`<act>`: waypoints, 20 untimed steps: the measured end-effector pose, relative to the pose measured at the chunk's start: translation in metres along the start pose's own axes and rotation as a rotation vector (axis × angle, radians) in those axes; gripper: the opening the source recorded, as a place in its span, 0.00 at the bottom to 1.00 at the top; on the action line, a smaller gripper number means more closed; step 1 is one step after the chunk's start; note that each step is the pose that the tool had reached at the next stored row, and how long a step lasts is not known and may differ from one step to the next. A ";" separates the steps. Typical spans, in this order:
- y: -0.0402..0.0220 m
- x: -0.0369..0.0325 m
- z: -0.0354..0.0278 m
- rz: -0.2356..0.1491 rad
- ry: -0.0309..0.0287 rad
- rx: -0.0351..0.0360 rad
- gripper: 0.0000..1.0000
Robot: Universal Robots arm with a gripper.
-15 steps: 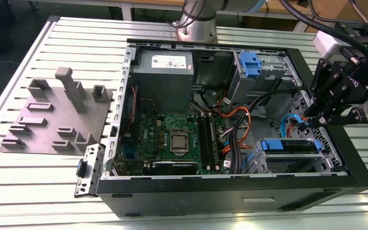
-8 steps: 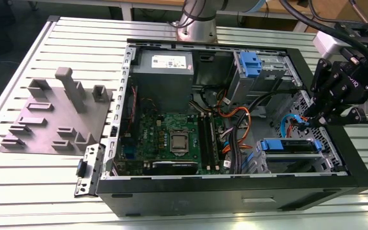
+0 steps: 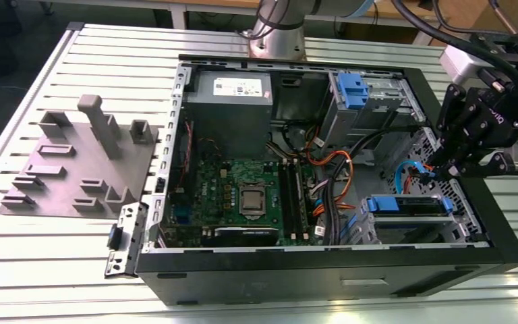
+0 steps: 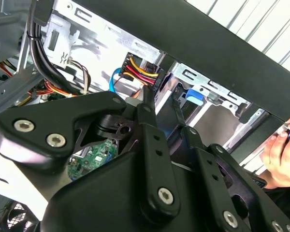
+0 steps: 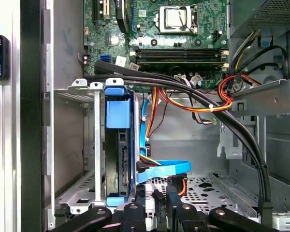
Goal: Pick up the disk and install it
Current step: 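Insert the first disk wire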
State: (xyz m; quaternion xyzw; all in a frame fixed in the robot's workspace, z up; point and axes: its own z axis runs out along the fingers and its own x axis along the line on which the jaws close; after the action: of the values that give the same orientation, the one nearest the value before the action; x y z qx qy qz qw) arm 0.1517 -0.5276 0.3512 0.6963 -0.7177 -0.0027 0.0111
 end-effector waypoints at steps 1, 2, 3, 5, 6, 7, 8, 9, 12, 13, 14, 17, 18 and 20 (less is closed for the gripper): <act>0.0000 -0.0004 0.0001 0.000 0.0001 0.0000 0.31; 0.0000 -0.0007 0.0004 0.000 -0.0001 0.0000 0.31; -0.0002 -0.0012 0.0005 0.000 0.0000 0.0000 0.31; -0.0004 -0.0017 0.0013 0.000 -0.0001 0.0000 0.31; -0.0006 -0.0019 0.0017 0.000 0.0001 0.0000 0.31; -0.0008 -0.0021 0.0021 0.000 0.0001 0.0000 0.31; -0.0010 -0.0023 0.0025 0.000 0.0001 0.0000 0.31; -0.0012 -0.0027 0.0029 0.000 0.0000 0.0000 0.31; -0.0022 -0.0039 0.0036 -0.001 -0.0001 -0.0004 0.31; -0.0027 -0.0042 0.0038 0.000 0.0000 -0.0007 0.31; -0.0032 -0.0044 0.0040 0.000 0.0001 -0.0011 0.31; -0.0049 -0.0047 0.0052 0.000 0.0001 -0.0023 0.31; -0.0055 -0.0047 0.0057 0.000 0.0001 -0.0030 0.31; -0.0063 -0.0048 0.0070 -0.001 0.0000 -0.0045 0.31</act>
State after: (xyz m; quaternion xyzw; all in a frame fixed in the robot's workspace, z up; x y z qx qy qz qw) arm 0.1580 -0.5230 0.3440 0.6964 -0.7175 -0.0043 0.0127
